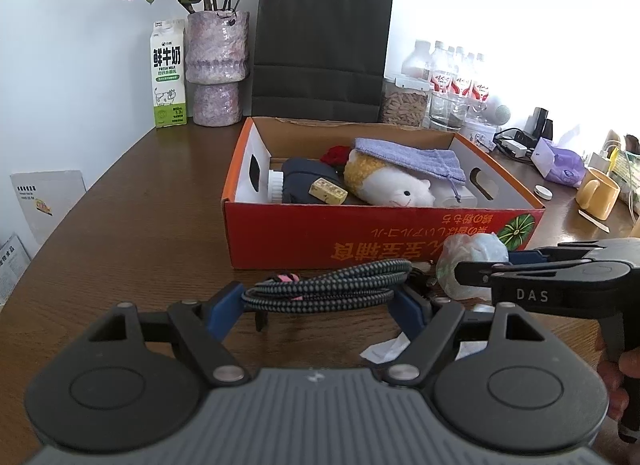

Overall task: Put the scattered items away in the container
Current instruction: 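Grasp the black braided cable with the left tool while the right tool grasps the clear plastic bag, then carry the cable and plastic bag into the box and open both tools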

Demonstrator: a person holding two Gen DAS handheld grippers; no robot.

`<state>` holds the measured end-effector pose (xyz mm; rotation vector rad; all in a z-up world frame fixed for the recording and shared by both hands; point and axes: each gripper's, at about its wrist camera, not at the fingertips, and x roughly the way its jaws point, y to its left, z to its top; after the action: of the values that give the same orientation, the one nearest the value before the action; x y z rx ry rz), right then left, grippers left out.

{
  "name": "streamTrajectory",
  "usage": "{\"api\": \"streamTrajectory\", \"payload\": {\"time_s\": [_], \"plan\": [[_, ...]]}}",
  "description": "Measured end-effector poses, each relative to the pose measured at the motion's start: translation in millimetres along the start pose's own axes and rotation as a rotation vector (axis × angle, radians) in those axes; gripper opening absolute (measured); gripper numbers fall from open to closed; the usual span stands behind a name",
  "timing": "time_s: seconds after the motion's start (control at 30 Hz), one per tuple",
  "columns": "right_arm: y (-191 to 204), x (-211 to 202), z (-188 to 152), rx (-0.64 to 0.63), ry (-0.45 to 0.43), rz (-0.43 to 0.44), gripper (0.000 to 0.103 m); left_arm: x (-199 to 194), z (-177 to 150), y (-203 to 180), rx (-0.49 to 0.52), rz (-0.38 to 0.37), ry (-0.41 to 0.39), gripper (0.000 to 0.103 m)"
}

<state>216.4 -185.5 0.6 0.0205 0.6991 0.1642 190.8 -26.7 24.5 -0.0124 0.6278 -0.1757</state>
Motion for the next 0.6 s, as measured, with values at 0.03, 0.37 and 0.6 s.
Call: {"api": "streamTrajectory", "payload": {"time_s": [0.03,0.37,0.6], "plan": [[0,-2,0,-0.002,-0.006,-0.001,0.041,-1,0,0,0.0,0.001,-0.002,0.079],[-1,-33,5,-0.022,-0.075,0.002,0.041,-20,6,-7,0.017,0.0,-0.047,0.079],[-4,-52,17,-0.03,-0.131,-0.001,0.041,-34,23,-19,0.046,-0.006,-0.105,0.079]]}}
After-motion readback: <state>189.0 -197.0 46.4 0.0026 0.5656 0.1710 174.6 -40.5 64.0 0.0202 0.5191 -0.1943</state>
